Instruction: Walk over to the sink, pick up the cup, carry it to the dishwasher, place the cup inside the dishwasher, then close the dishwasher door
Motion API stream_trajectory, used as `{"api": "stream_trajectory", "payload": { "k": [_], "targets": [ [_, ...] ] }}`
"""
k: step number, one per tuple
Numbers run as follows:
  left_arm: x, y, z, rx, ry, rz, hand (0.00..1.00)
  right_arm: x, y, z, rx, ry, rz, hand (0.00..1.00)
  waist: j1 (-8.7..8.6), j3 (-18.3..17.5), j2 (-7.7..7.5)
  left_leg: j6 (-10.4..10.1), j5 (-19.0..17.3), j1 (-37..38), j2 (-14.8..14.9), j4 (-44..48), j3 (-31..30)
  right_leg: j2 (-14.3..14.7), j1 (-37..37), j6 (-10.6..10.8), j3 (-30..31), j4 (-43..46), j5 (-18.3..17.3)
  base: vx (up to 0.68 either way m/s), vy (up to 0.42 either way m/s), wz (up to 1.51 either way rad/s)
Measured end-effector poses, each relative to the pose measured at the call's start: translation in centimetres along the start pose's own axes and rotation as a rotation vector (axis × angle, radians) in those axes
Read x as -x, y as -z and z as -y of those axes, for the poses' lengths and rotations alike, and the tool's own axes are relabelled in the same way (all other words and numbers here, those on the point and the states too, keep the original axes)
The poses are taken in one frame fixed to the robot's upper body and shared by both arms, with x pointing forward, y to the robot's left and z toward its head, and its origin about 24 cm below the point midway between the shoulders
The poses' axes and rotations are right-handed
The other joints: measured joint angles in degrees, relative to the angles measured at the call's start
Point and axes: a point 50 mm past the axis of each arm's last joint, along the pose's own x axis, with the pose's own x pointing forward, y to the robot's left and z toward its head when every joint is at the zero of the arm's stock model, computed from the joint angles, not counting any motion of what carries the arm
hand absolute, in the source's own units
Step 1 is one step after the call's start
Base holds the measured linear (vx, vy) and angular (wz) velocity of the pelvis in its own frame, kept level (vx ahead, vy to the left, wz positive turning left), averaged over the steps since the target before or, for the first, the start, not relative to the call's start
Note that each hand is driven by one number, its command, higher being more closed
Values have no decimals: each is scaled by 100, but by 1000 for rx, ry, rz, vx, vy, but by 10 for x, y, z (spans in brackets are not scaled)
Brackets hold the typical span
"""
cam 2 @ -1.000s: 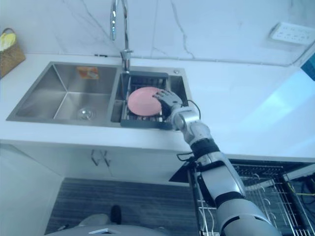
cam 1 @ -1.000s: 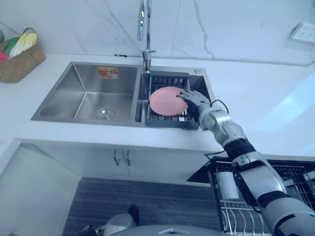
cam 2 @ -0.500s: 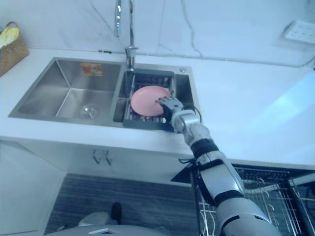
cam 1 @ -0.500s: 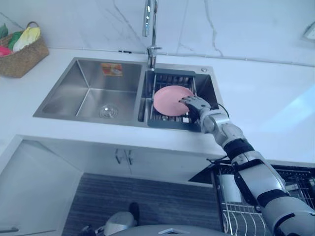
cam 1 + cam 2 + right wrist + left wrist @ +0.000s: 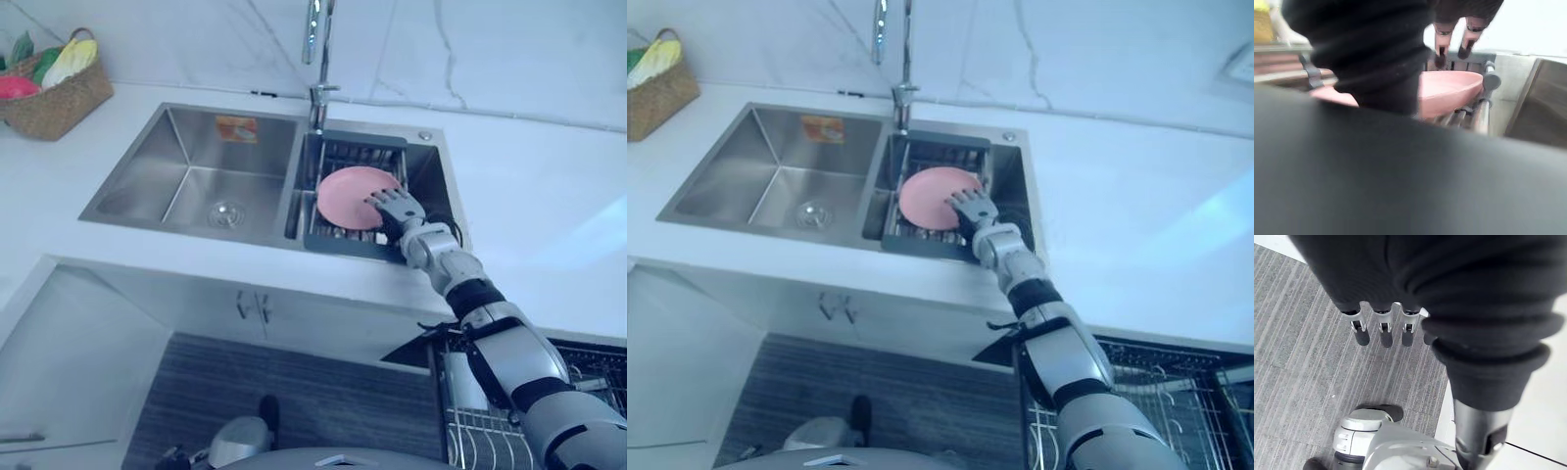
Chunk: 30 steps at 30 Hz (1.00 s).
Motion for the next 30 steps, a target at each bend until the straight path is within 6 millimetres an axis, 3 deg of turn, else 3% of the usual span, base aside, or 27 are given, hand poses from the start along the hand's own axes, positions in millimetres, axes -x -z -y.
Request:
{"api": "stream_trajectory", "payload": {
  "k": [17, 30],
  "targets": [
    [1, -5, -2, 20, 0, 29, 0, -2, -12, 4, 161, 90, 105, 100, 8, 66, -131, -60, -50, -82, 23, 0, 33, -5, -122, -8, 69, 85, -66, 0, 0, 0],
    [1, -9, -4, 30, -6, 57, 0, 5, -15, 11, 82, 198, 103, 100, -42, 82, -147, -54, -81, 65, 38, 1, 199, -18, -79, -10, 223, 114, -60, 13, -9, -6]
  ]
}}
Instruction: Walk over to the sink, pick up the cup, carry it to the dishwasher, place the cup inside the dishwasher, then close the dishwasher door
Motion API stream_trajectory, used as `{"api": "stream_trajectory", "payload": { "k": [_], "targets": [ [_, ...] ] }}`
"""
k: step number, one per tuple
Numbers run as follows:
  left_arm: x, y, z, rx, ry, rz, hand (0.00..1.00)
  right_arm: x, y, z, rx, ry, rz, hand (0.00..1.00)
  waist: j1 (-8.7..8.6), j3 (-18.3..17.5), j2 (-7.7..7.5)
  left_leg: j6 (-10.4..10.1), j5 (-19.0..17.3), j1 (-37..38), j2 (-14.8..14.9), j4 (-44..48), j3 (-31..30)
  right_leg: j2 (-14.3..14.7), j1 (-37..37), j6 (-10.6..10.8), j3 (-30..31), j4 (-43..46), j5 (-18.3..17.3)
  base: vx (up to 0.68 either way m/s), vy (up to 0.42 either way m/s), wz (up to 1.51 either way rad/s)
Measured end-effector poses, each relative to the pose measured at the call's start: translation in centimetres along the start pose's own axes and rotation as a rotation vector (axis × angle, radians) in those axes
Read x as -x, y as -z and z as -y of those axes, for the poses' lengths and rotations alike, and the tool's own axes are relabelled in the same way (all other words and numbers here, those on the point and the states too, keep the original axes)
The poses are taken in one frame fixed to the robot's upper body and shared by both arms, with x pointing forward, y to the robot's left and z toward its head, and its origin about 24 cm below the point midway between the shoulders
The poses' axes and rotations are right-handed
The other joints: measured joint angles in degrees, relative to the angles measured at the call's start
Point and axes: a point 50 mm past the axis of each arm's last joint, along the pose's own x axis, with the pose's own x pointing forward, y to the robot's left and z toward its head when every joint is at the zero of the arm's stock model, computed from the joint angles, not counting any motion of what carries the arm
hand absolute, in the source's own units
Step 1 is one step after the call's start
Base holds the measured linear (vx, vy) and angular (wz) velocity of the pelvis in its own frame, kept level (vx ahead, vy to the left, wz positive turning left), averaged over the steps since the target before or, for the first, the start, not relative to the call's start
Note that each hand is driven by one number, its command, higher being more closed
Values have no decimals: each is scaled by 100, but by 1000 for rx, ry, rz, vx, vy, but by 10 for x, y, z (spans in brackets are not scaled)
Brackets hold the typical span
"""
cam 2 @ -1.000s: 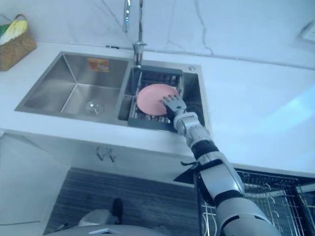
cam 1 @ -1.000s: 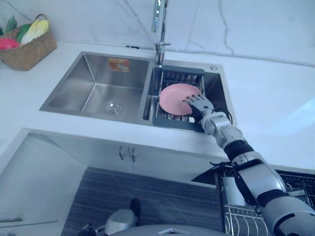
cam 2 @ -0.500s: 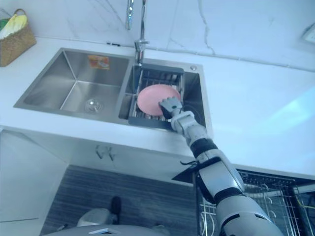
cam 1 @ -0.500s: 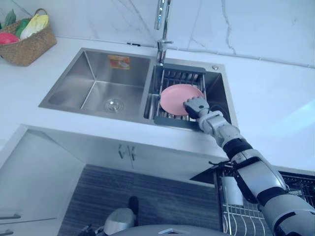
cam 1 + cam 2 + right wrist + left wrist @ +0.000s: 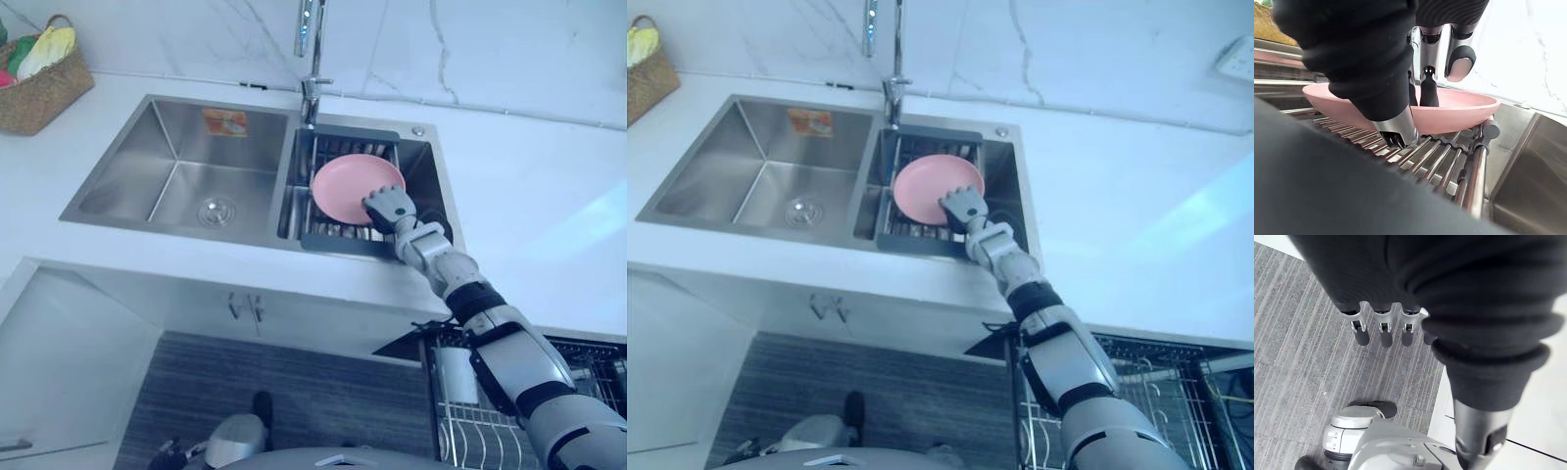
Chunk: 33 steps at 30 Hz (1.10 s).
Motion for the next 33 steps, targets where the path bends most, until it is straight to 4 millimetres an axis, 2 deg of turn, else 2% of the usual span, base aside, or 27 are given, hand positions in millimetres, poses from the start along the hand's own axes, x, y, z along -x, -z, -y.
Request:
{"api": "stream_trajectory", "payload": {
  "k": [6, 12, 18, 27, 30, 33],
  "targets": [
    [0, 2, 1, -4, 1, -4, 0, 0, 4, 4, -58, 42, -30, 100, -86, 0, 0, -3, 0, 51, -2, 1, 22, -3, 45, 6, 33, -7, 4, -1, -7, -1],
    [2, 6, 3, -12, -3, -16, 0, 4, 20, 12, -114, 105, -110, 100, -146, -7, 5, -5, 0, 126, -6, 0, 20, -9, 98, 10, 90, -9, 5, -7, -6, -2],
    [3, 9, 2, -14, -7, -22, 0, 11, 33, 11, -154, 116, -173, 100, -253, -17, 19, -4, 0, 142, -2, 0, 15, -8, 96, 26, 106, -9, 13, -5, -1, 0],
    [3, 11, 3, -19, 2, -29, 0, 17, 53, 29, -202, 211, -235, 100, -340, -66, 66, -4, 0, 203, 9, 1, 170, -9, 95, 98, 264, -63, 69, -5, 1, -8],
    [4, 13, 3, -26, 6, -35, 0, 28, 60, 39, -191, 270, -241, 100, -406, -74, 70, -1, -39, 290, 29, 1, 368, -7, 68, 92, 495, -82, 100, 4, 14, -42],
    [6, 17, -1, -62, 5, -48, 0, 46, 75, 45, -164, 328, -283, 100, -558, -164, 52, 8, -69, 328, 47, 4, 621, -7, -61, 86, 810, -105, 168, 18, 28, -47]
  ]
}}
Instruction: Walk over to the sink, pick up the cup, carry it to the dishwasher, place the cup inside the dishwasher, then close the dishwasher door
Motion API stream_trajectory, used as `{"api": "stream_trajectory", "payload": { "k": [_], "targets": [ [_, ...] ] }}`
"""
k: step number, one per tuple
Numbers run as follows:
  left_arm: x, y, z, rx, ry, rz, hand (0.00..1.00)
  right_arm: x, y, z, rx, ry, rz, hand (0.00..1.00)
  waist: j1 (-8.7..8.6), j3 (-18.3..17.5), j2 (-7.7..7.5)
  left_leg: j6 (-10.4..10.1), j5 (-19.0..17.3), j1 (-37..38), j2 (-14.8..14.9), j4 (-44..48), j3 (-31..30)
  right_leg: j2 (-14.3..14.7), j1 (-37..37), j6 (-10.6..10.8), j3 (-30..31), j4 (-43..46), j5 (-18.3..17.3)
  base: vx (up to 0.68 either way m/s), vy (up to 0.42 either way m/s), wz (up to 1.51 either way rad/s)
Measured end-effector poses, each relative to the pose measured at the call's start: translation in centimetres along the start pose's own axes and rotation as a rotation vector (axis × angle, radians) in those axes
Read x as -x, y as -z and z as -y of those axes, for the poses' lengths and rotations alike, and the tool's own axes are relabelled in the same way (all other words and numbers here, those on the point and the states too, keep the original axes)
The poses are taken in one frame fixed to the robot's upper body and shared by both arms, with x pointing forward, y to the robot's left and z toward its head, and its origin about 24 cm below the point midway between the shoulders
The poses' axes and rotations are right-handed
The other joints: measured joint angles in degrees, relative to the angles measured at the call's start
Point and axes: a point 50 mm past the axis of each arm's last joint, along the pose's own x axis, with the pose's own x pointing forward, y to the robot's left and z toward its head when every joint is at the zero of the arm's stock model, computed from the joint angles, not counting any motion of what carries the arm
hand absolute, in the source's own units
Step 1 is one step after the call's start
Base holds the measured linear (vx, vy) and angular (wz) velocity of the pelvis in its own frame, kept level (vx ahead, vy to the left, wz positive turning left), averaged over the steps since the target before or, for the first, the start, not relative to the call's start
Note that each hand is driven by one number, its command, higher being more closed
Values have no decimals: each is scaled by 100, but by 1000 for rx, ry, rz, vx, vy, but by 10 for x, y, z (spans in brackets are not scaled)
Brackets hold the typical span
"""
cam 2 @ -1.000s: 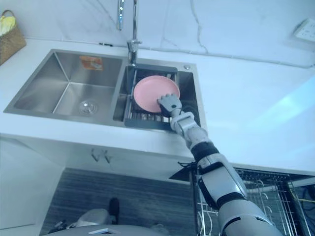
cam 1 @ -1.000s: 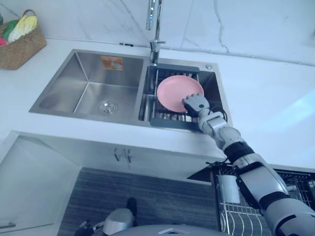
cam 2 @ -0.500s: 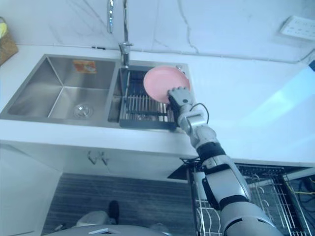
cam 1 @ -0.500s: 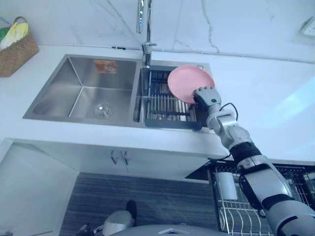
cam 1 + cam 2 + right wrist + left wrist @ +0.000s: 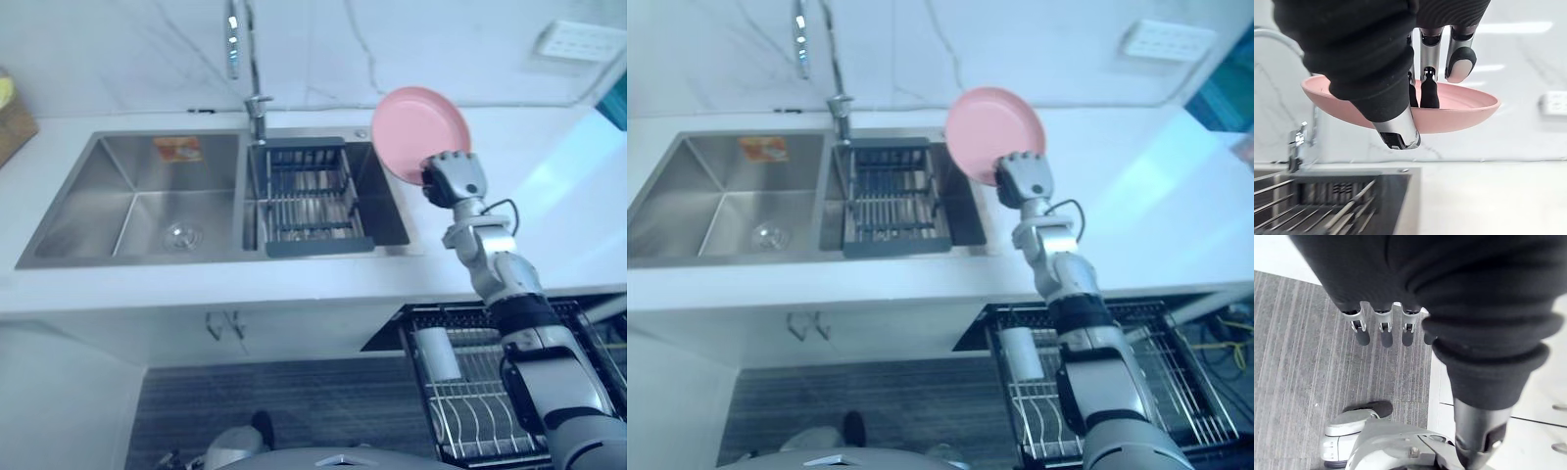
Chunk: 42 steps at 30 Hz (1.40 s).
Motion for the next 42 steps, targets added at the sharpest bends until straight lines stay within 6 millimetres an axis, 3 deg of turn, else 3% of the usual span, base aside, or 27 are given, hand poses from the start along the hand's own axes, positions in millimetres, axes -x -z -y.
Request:
{"api": "stream_trajectory", "payload": {
  "k": [3, 6, 8, 9, 10, 11, 12, 13, 14, 15, 16, 17, 18, 20, 21, 23, 27, 31, 37, 42],
  "targets": [
    [1, 0, -3, -30, 6, 0, 0, 6, 13, 11, 13, 44, -33, 100, -83, -25, -21, -10, -7, -28, 75, 2, 288, 42, -240, -48, 304, 3, 149, -2, 33, -70],
    [-2, -10, -9, -70, 1, 23, 0, 11, 19, 22, -2, 112, -75, 100, -134, -18, -88, -72, -128, -213, 304, 28, 478, 248, -808, -157, 674, 7, 603, -36, 20, -122],
    [-6, -24, -9, -56, -7, 54, 0, 12, 18, 22, -29, 138, -92, 100, -46, -22, -105, -18, -90, -345, 769, 4, 1253, 669, -1201, -713, 127, -214, 1336, -123, -13, -150],
    [-6, -28, -9, -50, -10, 64, 0, 12, 17, 22, -38, 144, -93, 100, 3, -23, -113, 1, -103, -349, 856, 3, 1436, 642, -1321, -906, -400, 63, 1121, -167, 5, -161],
    [-7, -33, -8, -42, -11, 83, 0, 11, 15, 26, -48, 159, -86, 100, 18, -27, -113, -19, -94, -321, 1043, 3, 1759, 375, -1441, -1200, -1411, 848, 698, -107, 45, -144],
    [-7, -33, -8, -33, -10, 89, 0, 10, 13, 27, -51, 163, -81, 100, 32, -38, -107, -62, -83, -273, 1206, 5, 2030, -15, -1442, -1356, -2083, 1687, 394, -84, 48, -132],
    [-7, -33, -8, -23, -10, 91, 0, 10, 13, 27, -52, 159, -81, 100, 31, -42, -65, -98, -67, -274, 1276, 14, 2131, -226, -1435, -1404, -2308, 2067, 230, -38, -8, -109],
    [-7, -35, -8, -21, -12, 100, 0, 10, 13, 27, -57, 154, -82, 100, 24, -81, -111, -173, -18, -282, 1360, 41, 2258, -520, -1366, -1350, -2529, 2477, 16, -19, -107, -83],
    [-7, -37, -9, -5, -24, 109, 0, 14, 15, 25, -69, 146, -88, 100, 24, -136, -199, -253, 37, -295, 1418, 43, 2383, -670, -1236, -1167, -2556, 2341, -65, -14, -167, -72],
    [-8, -38, -10, 13, -31, 114, 0, 17, 15, 23, -70, 140, -88, 100, 43, -162, -240, -302, 73, -298, 1445, 44, 2447, -669, -1120, -1013, -2545, 2088, -37, -29, -270, -54],
    [-8, -43, -11, 52, -36, 127, 0, 24, 15, 20, -79, 136, -87, 100, 82, -206, -330, -387, 153, -307, 1455, 50, 2526, -586, -876, -699, -2498, 1336, 248, -45, -345, -33],
    [-9, -45, -14, 67, -43, 135, 0, 25, 14, 19, -89, 137, -84, 100, 69, -216, -410, -429, 179, -346, 1451, 131, 2540, -529, -751, -626, -2421, 958, 624, -50, -462, -24],
    [-10, -53, -15, 80, -56, 148, 0, 29, 14, 16, -96, 135, -83, 100, 56, -264, -596, -530, 145, -490, 1481, 440, 2514, -464, -585, -402, -2249, 461, 951, -44, -391, -18],
    [-12, -55, -4, 104, -39, 146, 0, 32, 19, 19, -91, 141, -89, 100, 36, -199, -366, -670, 152, -695, 1706, 723, 2490, -211, -587, -208, -2224, 176, 797, -83, -294, -23],
    [-13, -53, 4, 122, -25, 132, 0, 40, 28, 23, -72, 142, -112, 100, 18, -178, -203, -728, 225, -877, 1856, 761, 2466, -64, -749, -225, -2194, 179, 717, -104, -190, -14],
    [-13, -47, 9, 132, -17, 111, 0, 48, 36, 24, -74, 139, -152, 100, 12, -147, -74, -759, 335, -957, 1936, 705, 2461, 24, -873, -279, -2131, 190, 642, -99, -84, -12],
    [-13, -45, 10, 137, -17, 120, 0, 55, 42, 25, -95, 142, -192, 100, -83, -1, -63, -770, 518, -1020, 1944, 541, 2454, 48, -1071, -253, -2072, 367, 400, -91, -25, -7],
    [-16, -67, 8, 121, -18, 194, 0, 56, 37, 21, -124, 139, -197, 100, -109, 279, -171, -662, 587, -1340, 1899, 577, 2391, -139, -1514, -248, -1967, 813, 177, -95, 71, 5],
    [-20, -96, 14, 120, 4, 278, 0, 45, 26, 21, -177, 148, -169, 100, -124, 660, 33, -472, 722, -1684, 1698, 477, 2293, -434, -1989, -252, -1953, 1245, 125, -62, 63, 8],
    [-21, -119, 21, 130, 32, 331, 0, 28, 16, 21, -234, 154, -146, 100, -112, 956, 104, -392, 773, -1911, 1584, 478, 2113, -601, -2262, -255, -1944, 1459, 125, -31, 29, 6]
  ]
}}
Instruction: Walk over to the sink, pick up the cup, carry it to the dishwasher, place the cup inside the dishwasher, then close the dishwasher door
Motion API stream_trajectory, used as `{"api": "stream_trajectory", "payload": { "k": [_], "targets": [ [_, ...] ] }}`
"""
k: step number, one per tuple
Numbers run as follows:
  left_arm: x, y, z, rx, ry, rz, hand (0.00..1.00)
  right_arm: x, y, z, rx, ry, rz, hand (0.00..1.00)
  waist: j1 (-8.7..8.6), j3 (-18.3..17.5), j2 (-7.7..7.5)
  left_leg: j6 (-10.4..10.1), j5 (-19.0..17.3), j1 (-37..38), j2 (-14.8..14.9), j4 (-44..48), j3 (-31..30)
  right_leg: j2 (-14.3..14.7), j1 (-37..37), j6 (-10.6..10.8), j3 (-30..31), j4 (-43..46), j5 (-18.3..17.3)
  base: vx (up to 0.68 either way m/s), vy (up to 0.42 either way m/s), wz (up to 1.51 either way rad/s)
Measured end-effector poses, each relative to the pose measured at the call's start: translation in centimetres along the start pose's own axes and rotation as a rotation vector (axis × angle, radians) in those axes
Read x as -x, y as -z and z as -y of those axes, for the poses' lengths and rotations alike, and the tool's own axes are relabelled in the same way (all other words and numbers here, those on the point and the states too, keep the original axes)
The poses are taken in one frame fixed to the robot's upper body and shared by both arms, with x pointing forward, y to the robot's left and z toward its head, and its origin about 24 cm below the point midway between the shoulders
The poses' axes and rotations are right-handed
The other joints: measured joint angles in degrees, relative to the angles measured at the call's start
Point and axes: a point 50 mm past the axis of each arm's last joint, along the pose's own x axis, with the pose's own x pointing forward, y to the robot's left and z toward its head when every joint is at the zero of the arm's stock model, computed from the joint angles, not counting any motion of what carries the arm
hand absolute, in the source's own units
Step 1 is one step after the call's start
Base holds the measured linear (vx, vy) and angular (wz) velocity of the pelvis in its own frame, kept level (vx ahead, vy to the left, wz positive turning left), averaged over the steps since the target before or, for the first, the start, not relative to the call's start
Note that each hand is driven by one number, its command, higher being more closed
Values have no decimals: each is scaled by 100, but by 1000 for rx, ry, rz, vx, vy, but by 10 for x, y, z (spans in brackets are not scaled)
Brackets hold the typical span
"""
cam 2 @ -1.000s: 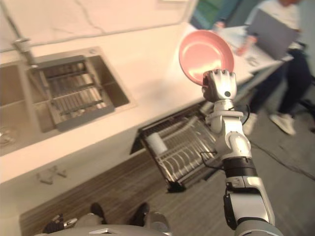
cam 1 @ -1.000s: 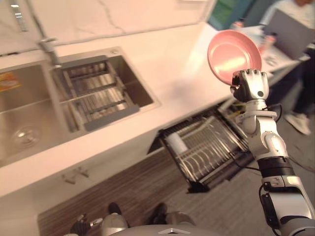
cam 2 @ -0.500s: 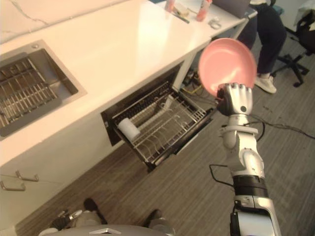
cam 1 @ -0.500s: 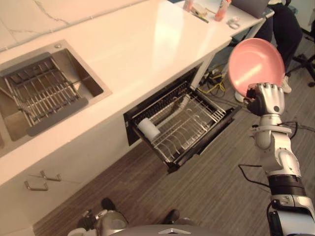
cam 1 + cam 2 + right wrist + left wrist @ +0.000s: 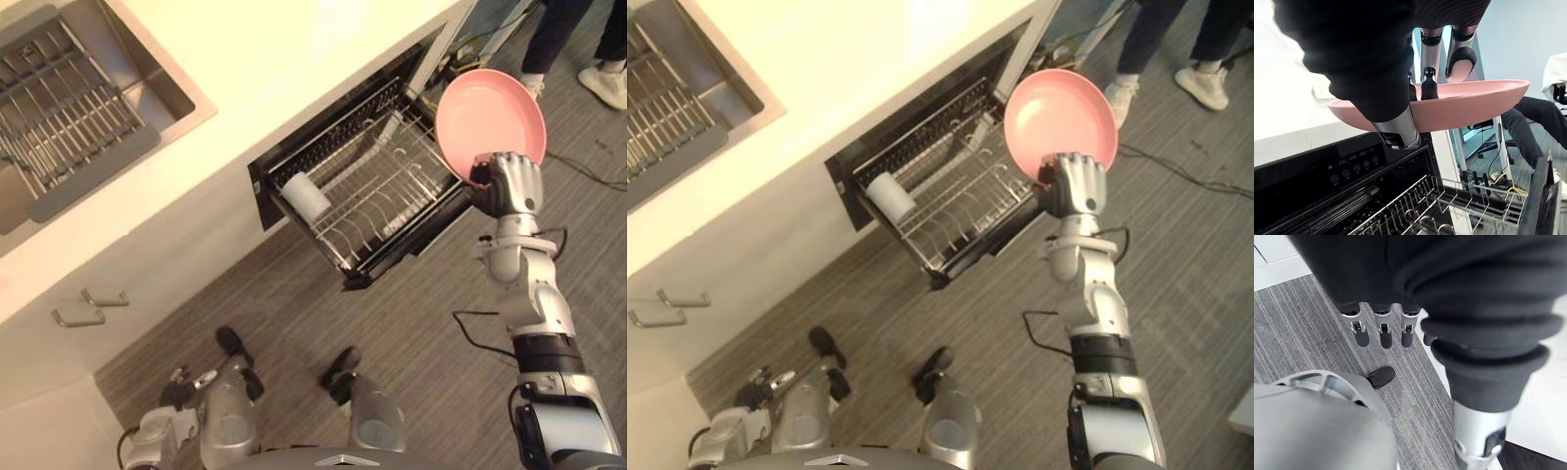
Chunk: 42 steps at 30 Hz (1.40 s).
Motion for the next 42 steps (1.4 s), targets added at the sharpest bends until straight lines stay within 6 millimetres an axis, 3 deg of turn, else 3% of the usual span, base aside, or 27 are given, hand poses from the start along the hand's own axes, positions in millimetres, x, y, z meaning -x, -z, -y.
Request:
{"api": "stream_trajectory", "payload": {
  "k": [9, 15, 22, 29, 30, 34, 42],
  "targets": [
    [-6, -11, 15, -21, 62, 19, 0, -31, -10, -23, -125, -129, -43, 100, 68, 323, 308, 86, 64, -484, -189, 2, -473, -200, -473, -6, 10, 245, 4, 2, 12, 6],
    [-11, -23, 27, -1, 99, 53, 0, -59, -14, -17, -272, -164, -84, 100, 196, 480, 605, 116, 88, -735, -317, 8, -780, -330, -700, -5, 26, 370, 6, 3, 14, 9],
    [-13, -31, 53, 20, 185, 80, 0, -82, 8, -3, -360, -257, -195, 100, 380, 697, 1035, 169, 125, -913, -591, 9, -1215, -638, -923, 17, 129, 644, -10, -8, 22, 8],
    [-12, -27, 65, 42, 238, 70, 0, -87, 25, 0, -401, -293, -323, 100, 466, 738, 1140, 236, 177, -1020, -792, -83, -1408, -885, -1163, 41, 194, 899, -31, -22, 1, 6],
    [-12, -27, 66, 47, 241, 70, 0, -87, 28, 2, -393, -289, -339, 0, 466, 737, 1141, 250, 196, -1034, -825, -110, -1429, -919, -1193, 39, 195, 930, -32, -21, -15, 7],
    [-11, -26, 67, 53, 247, 69, 0, -85, 42, 5, -386, -273, -428, 0, 458, 727, 1158, 284, 227, -1025, -936, -153, -1528, -1017, -1234, 34, 250, 978, -31, -9, -12, 3],
    [-9, -24, 69, 47, 272, 73, 0, -86, 52, 15, -682, -179, -519, 0, 401, 715, 1176, 297, 329, -691, -1082, -358, -1592, -1128, -1043, 39, 310, 1036, -27, 4, -41, 0]
  ]
}}
